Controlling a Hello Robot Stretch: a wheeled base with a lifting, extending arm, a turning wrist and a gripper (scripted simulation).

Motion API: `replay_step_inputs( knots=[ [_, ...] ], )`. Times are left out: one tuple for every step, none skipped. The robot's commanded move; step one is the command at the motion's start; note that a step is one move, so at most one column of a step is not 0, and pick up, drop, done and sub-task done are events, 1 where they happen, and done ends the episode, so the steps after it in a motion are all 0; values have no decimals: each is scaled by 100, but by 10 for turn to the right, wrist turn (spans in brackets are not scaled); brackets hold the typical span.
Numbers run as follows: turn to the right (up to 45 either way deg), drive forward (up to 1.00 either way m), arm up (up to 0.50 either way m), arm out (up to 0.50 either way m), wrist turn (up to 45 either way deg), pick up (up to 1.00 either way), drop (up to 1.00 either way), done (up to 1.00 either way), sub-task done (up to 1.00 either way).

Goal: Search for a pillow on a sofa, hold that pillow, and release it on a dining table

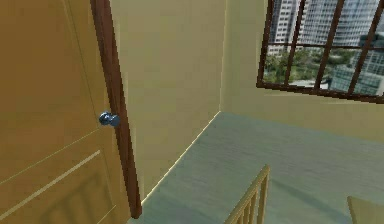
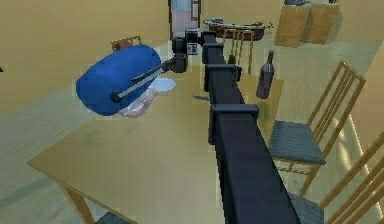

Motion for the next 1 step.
replay_step_inputs(
  knots=[
    [0,0,0,0,450,0,0,0,0]
  ],
)
